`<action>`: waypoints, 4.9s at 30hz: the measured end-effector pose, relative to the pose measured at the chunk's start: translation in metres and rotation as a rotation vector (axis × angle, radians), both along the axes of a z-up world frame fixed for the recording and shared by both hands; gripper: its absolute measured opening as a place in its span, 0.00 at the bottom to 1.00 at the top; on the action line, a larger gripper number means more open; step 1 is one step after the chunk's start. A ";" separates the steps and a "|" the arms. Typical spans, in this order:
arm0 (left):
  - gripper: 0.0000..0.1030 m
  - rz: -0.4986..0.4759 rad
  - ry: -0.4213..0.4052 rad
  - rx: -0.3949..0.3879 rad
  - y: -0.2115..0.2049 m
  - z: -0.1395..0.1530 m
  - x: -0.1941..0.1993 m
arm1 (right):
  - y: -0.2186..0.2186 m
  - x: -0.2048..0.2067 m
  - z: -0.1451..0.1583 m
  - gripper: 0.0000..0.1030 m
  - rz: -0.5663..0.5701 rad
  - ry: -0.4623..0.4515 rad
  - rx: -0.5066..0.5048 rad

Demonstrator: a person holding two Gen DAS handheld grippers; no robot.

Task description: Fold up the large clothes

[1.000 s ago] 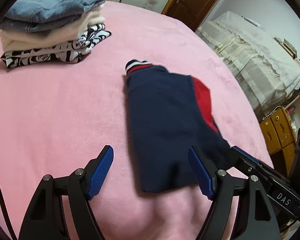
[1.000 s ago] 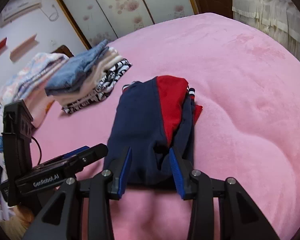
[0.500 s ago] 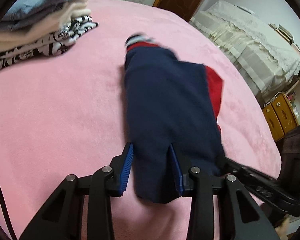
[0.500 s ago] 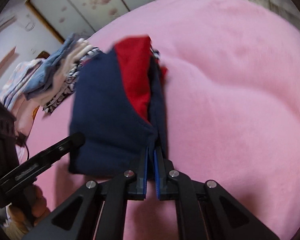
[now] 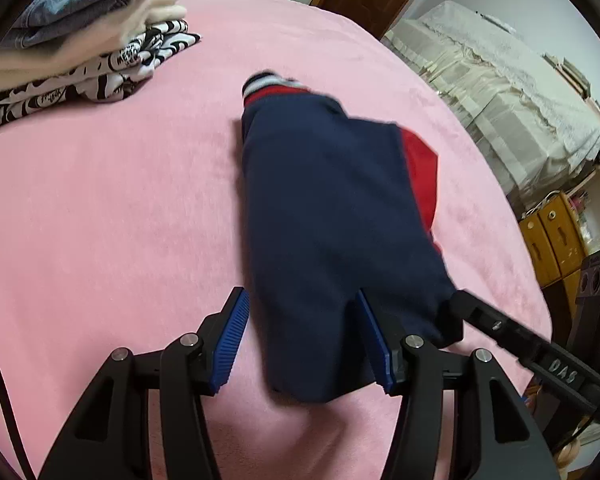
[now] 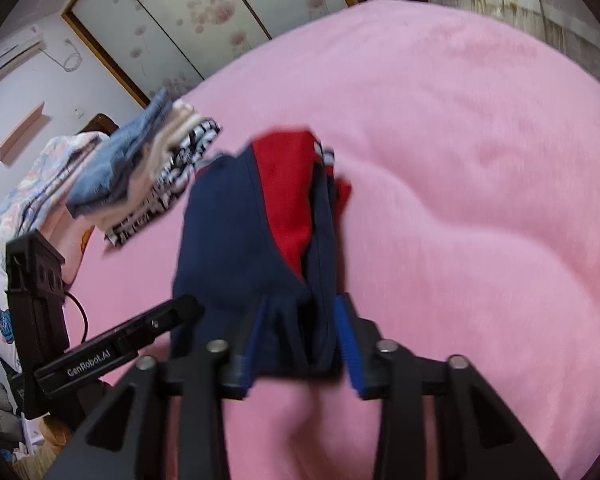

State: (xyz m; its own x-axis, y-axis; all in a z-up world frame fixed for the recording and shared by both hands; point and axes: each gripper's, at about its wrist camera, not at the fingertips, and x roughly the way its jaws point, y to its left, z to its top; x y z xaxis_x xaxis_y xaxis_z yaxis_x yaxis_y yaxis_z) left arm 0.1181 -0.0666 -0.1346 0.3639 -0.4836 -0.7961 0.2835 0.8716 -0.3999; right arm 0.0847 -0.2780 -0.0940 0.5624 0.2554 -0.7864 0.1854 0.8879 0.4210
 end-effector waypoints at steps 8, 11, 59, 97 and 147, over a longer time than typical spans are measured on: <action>0.56 0.075 -0.020 -0.028 0.010 0.008 0.043 | -0.005 0.066 0.005 0.41 0.002 -0.032 -0.028; 0.56 0.097 -0.011 -0.031 0.013 0.004 0.060 | -0.008 0.086 0.000 0.40 -0.005 -0.034 -0.036; 0.74 0.018 0.014 0.192 -0.006 0.052 0.021 | 0.009 0.025 0.039 0.59 -0.018 0.054 -0.174; 0.79 -0.094 0.284 -0.104 -0.011 -0.033 0.055 | -0.023 0.061 -0.047 0.60 0.212 0.233 0.235; 0.41 -0.134 0.090 0.020 -0.014 0.031 0.006 | 0.010 0.023 -0.012 0.22 0.189 0.069 0.230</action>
